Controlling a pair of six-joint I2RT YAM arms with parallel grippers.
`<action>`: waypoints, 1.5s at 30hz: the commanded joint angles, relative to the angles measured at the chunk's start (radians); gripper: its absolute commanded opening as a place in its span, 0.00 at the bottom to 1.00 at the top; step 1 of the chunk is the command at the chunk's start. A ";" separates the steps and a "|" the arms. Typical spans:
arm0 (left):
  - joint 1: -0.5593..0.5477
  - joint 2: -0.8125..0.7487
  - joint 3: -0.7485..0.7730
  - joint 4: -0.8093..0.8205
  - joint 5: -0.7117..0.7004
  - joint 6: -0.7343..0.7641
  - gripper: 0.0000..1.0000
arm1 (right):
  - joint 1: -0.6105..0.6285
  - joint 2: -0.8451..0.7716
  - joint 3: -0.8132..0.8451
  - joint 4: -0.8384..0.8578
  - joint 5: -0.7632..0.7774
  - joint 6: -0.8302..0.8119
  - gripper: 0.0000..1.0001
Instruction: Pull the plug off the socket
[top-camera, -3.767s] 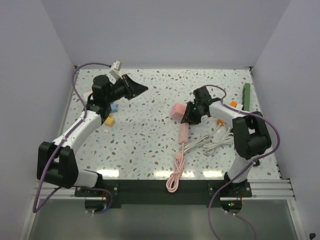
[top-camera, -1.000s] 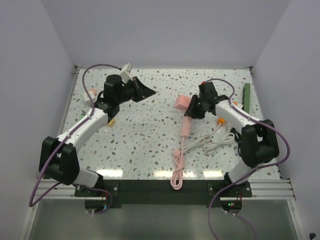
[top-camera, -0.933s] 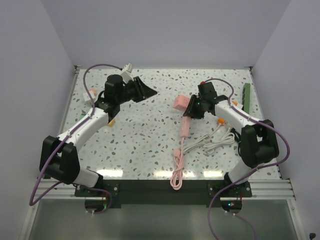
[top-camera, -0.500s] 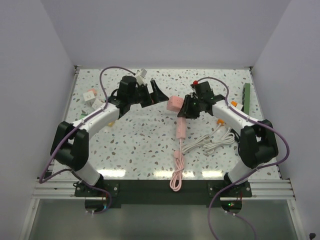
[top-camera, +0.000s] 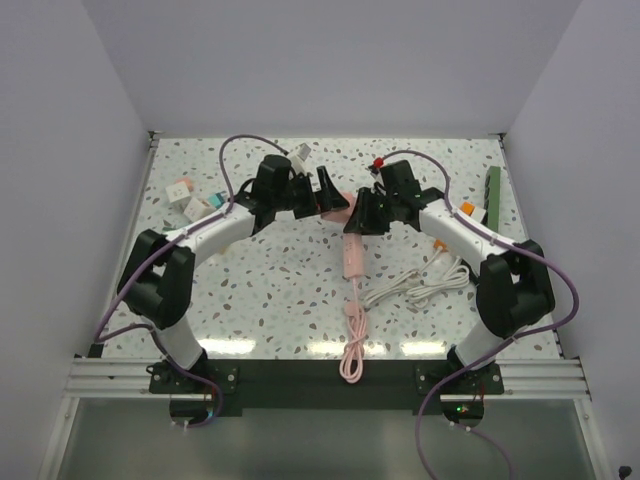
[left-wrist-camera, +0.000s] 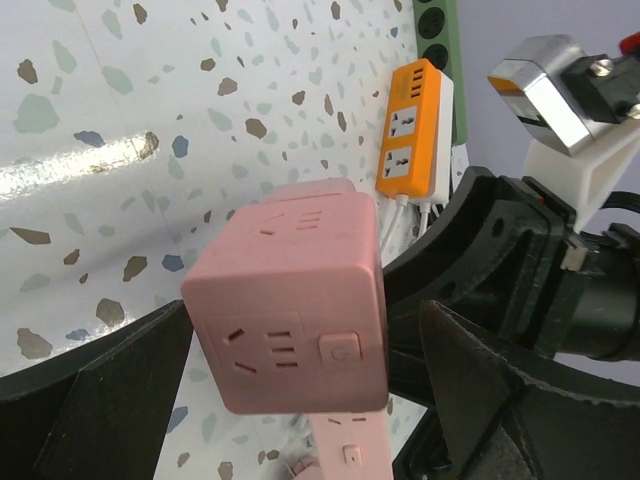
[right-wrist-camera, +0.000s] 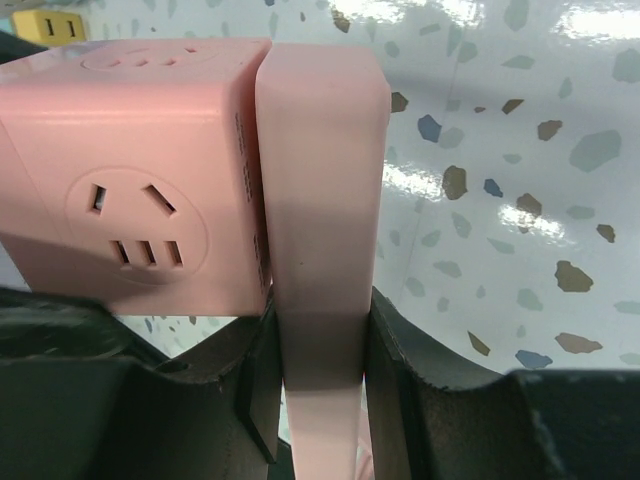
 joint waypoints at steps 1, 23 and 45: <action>-0.005 0.015 0.034 0.002 -0.031 0.036 1.00 | 0.013 -0.036 0.052 0.063 -0.089 -0.004 0.00; 0.126 0.111 0.181 -0.145 0.263 0.140 0.00 | 0.006 -0.006 -0.028 0.063 -0.076 -0.056 0.00; -0.007 -0.113 -0.007 -0.096 0.004 0.082 0.00 | -0.025 0.064 0.027 0.009 0.004 0.032 0.00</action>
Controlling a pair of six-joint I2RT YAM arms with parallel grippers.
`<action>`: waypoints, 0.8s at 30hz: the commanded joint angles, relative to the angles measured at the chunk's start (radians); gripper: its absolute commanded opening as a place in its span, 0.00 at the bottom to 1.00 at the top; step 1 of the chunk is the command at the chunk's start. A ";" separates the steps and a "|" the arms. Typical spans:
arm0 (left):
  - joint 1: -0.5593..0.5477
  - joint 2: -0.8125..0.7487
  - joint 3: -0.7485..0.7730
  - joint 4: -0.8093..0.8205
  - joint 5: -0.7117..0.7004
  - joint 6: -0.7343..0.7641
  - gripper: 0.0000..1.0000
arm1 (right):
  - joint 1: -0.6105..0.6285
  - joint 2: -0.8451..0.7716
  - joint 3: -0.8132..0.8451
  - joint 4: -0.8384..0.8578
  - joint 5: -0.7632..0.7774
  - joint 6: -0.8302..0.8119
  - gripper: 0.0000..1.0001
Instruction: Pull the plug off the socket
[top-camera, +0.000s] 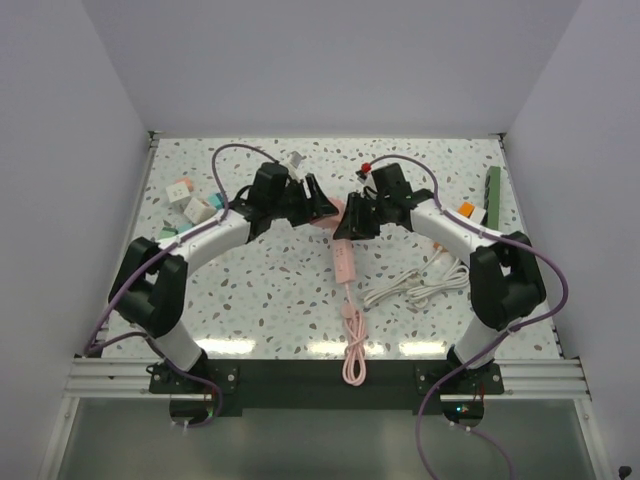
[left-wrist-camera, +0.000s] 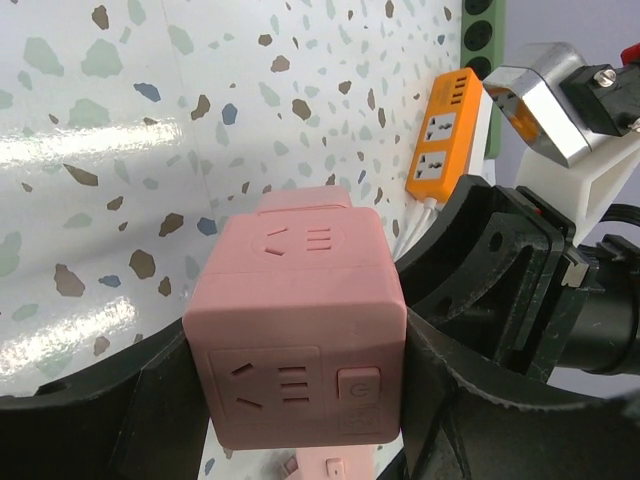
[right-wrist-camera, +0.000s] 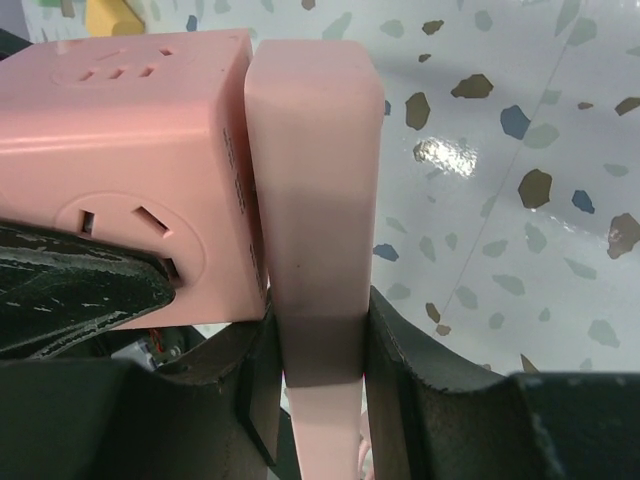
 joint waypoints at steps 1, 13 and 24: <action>0.040 -0.020 0.094 -0.054 0.174 0.156 0.00 | -0.041 -0.007 0.006 -0.024 0.109 0.034 0.00; 0.087 0.009 0.168 -0.161 0.249 0.210 0.00 | -0.047 -0.009 -0.021 -0.015 0.130 0.043 0.00; 0.049 -0.213 0.004 -0.115 0.106 0.118 0.00 | -0.076 0.033 -0.021 0.000 0.106 0.037 0.00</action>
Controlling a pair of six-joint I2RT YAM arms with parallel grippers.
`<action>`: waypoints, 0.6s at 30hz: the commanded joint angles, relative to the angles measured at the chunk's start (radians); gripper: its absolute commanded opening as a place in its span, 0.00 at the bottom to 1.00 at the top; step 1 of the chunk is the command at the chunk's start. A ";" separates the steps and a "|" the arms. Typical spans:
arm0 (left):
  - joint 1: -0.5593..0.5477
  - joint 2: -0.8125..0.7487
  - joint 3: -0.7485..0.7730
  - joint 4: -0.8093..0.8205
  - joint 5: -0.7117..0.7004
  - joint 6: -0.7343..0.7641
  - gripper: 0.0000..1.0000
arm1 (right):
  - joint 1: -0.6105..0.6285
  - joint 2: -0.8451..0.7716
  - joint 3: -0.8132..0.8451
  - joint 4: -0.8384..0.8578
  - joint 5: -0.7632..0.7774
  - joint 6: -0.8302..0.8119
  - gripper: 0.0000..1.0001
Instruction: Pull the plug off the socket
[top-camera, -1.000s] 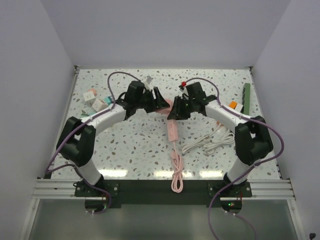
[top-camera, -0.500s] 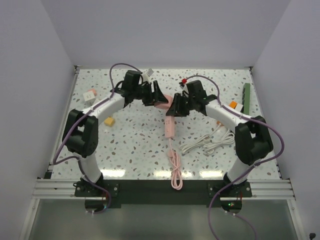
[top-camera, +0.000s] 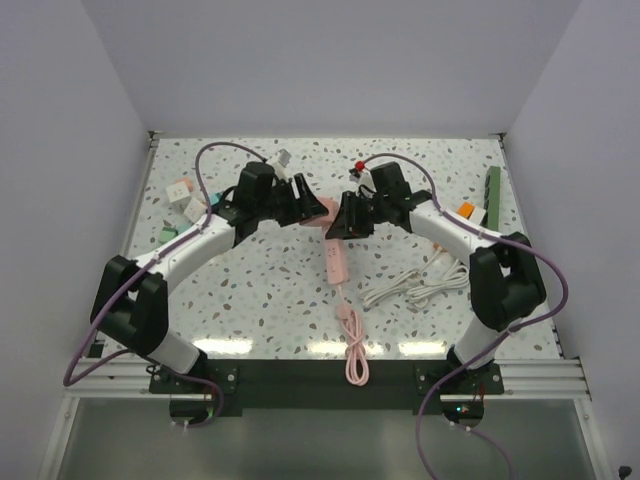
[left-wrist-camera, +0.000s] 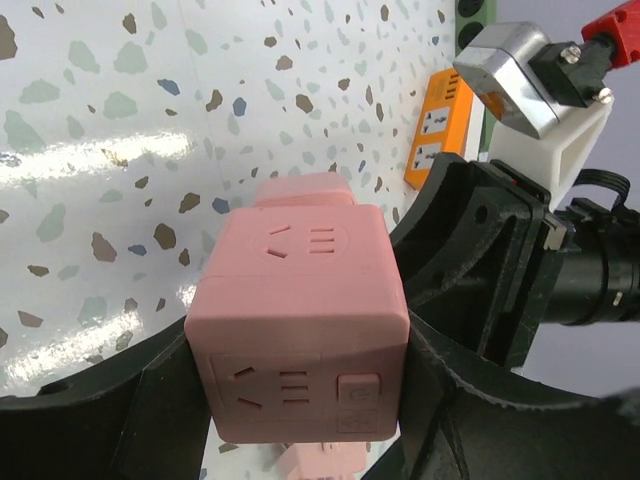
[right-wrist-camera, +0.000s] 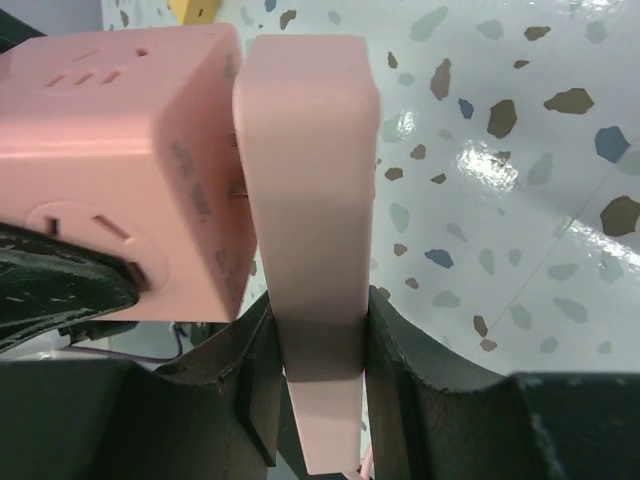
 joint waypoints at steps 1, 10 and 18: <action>0.052 -0.067 0.050 -0.011 0.160 0.064 0.00 | -0.083 0.032 -0.014 -0.069 0.237 0.053 0.00; 0.087 0.105 0.355 -0.131 0.243 0.133 0.00 | -0.083 0.035 0.001 -0.079 0.262 0.069 0.00; 0.288 0.092 0.249 -0.246 0.131 0.285 0.00 | -0.129 0.006 0.001 -0.155 0.322 0.075 0.00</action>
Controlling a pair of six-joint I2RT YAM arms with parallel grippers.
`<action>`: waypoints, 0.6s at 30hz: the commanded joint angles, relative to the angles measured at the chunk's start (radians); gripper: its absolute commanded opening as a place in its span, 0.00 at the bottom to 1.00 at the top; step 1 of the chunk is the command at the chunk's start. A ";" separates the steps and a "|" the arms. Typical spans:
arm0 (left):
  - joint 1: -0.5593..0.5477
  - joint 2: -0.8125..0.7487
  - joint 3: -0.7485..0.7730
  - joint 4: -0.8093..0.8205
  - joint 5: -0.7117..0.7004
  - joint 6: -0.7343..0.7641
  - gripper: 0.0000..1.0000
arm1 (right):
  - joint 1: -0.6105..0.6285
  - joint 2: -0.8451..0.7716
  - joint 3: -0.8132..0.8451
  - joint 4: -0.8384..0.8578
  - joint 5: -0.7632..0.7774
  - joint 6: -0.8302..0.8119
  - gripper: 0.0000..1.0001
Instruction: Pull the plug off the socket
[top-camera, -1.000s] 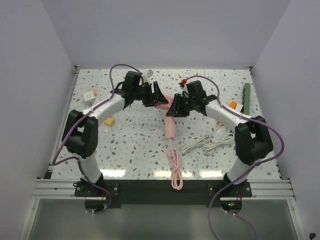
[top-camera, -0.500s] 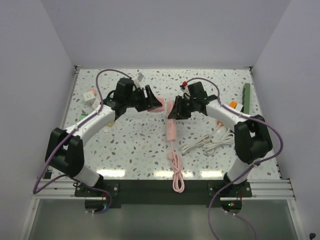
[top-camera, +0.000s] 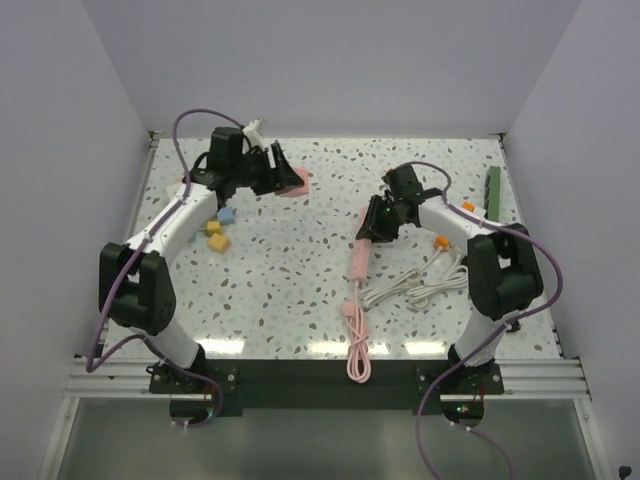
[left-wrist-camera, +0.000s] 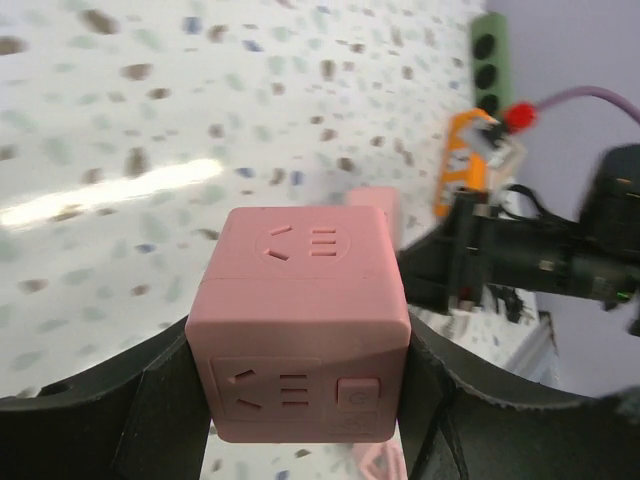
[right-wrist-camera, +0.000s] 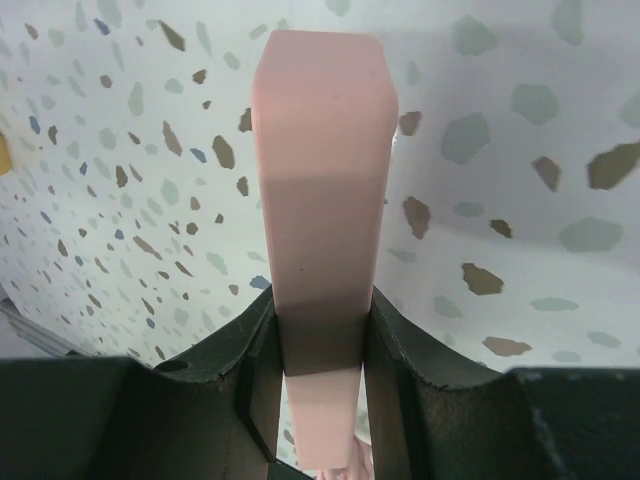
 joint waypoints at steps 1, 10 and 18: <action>0.188 -0.021 -0.053 -0.084 -0.070 0.116 0.00 | -0.063 -0.063 0.004 -0.057 0.060 0.010 0.00; 0.404 0.131 0.043 -0.178 -0.208 0.270 0.00 | -0.253 0.066 0.189 -0.281 0.223 -0.061 0.00; 0.467 0.270 0.125 -0.224 -0.208 0.329 0.00 | -0.352 0.375 0.614 -0.562 0.481 -0.130 0.00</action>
